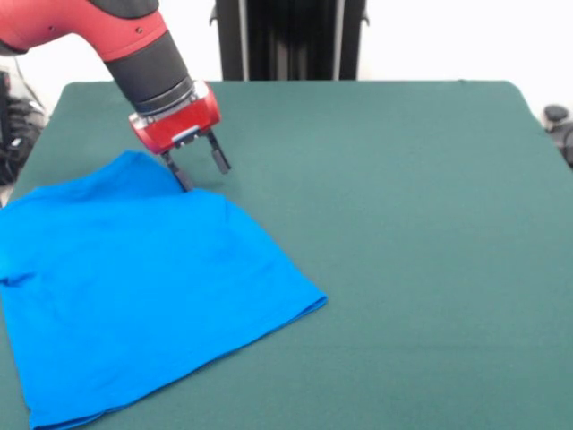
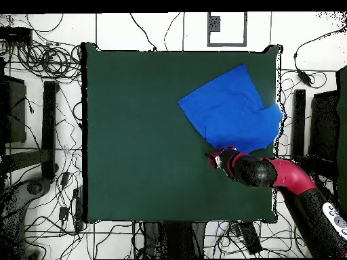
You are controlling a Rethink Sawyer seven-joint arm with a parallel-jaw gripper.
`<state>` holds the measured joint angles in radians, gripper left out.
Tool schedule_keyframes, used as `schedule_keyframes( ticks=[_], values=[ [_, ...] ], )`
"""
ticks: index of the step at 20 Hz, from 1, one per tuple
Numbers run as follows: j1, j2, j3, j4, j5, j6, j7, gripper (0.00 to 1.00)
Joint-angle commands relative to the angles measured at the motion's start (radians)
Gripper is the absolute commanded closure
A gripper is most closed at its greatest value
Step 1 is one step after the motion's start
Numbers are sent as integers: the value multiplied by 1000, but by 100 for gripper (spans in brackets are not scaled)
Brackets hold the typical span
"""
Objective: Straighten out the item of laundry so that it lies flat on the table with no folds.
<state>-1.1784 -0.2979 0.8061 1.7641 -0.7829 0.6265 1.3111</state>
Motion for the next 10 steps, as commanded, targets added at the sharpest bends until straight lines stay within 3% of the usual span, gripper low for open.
schedule_keyframes(
  ticks=[1, 10],
  values=[
    [48, 60, 43, -114, -48, 85, -327, 0],
    [56, 34, 18, -86, -69, 18, -217, 0]
  ],
)
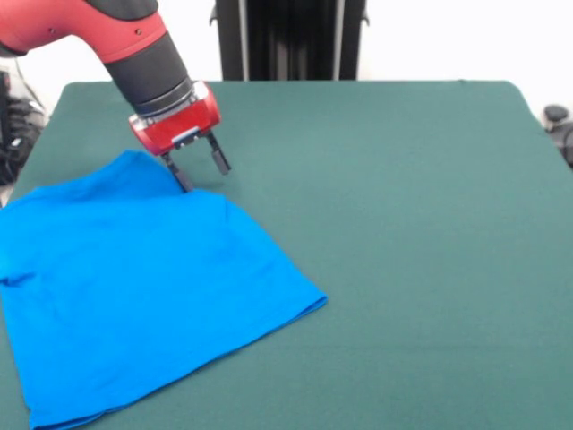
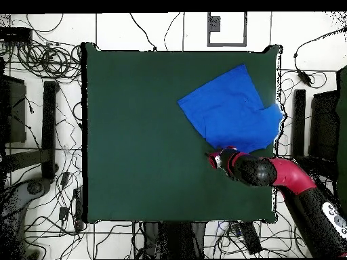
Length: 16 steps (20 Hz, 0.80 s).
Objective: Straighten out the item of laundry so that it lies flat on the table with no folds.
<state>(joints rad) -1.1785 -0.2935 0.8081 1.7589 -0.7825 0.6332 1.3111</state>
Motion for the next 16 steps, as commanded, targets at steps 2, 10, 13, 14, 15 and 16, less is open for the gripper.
schedule_keyframes(
  ticks=[2, 10, 13, 14, 15, 16],
  values=[
    [54, 28, 15, -81, -69, 9, -215, 0],
    [51, 15, 17, -66, -76, -46, -160, 0],
    [50, 7, 12, -58, -86, -72, -136, 100],
    [53, 3, 9, -56, -89, -77, -128, 100],
    [55, -2, 6, -55, -91, -82, -120, 100],
    [57, -5, 4, -55, -91, -83, -114, 100]
  ],
)
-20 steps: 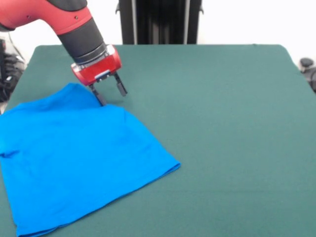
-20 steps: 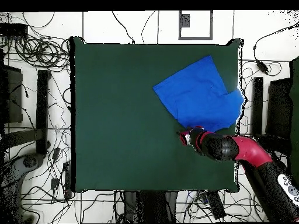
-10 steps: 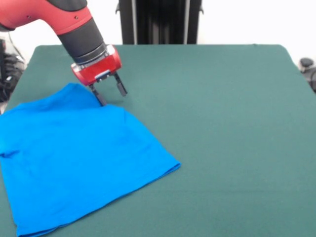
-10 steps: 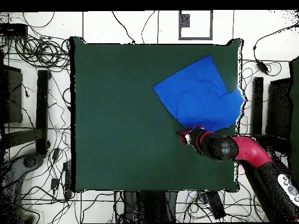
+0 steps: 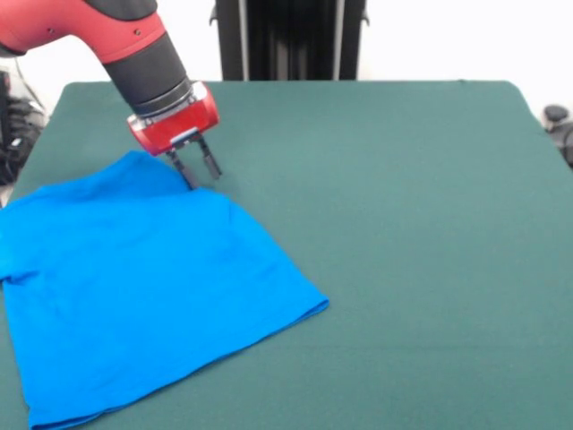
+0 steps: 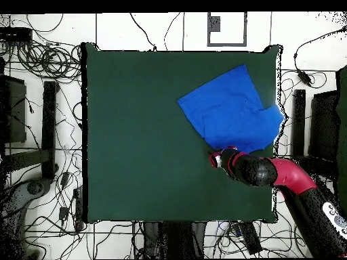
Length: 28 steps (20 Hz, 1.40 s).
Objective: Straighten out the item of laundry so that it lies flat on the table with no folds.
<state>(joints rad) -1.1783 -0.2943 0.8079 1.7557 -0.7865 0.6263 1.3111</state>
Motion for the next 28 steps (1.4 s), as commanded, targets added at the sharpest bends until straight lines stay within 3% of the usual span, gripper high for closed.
schedule_keyframes(
  ticks=[1, 11, 23, 28],
  values=[
    [57, -9, 2, -51, -90, -79, -111, 100],
    [58, 14, -6, -70, -102, -95, -92, 100],
    [88, -22, -54, -70, -92, -113, 21, 100],
    [75, -12, -40, -79, -82, -116, 3, 100]
  ],
)
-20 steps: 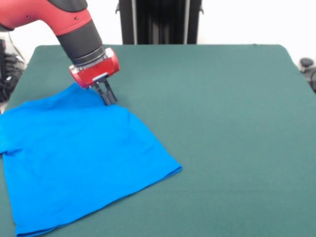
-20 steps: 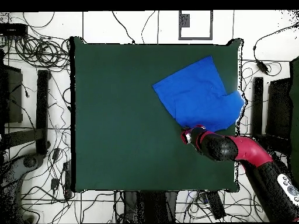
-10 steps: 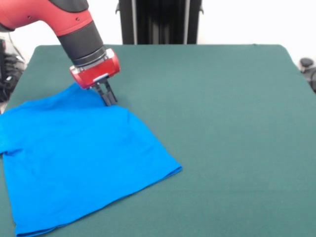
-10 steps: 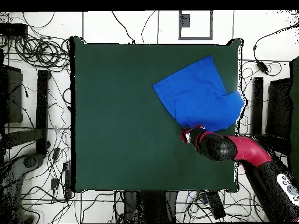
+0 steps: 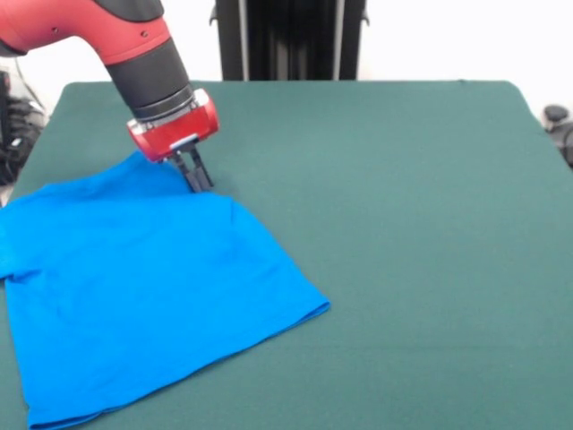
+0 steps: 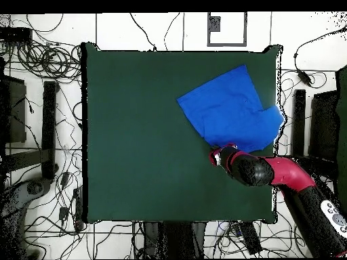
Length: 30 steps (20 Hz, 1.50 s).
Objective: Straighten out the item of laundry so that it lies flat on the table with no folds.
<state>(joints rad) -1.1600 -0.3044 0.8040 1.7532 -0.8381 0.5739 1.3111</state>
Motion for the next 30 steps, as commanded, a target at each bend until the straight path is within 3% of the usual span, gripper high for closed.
schedule_keyframes(
  ticks=[1, 5, 6, 22, 23, 26, 30],
  values=[
    [52, 1, -34, -77, -28, -62, -2, 100],
    [47, 1, -32, -77, -25, -64, -2, 100],
    [46, 2, -30, -77, -24, -65, -3, 0],
    [51, 8, -49, -85, -25, -70, 16, 0],
    [42, -59, -19, -37, 11, -47, 28, 0],
    [54, -76, -15, -46, 26, -28, 29, 0],
    [58, -185, -9, 12, 60, 1, 69, 0]
  ],
)
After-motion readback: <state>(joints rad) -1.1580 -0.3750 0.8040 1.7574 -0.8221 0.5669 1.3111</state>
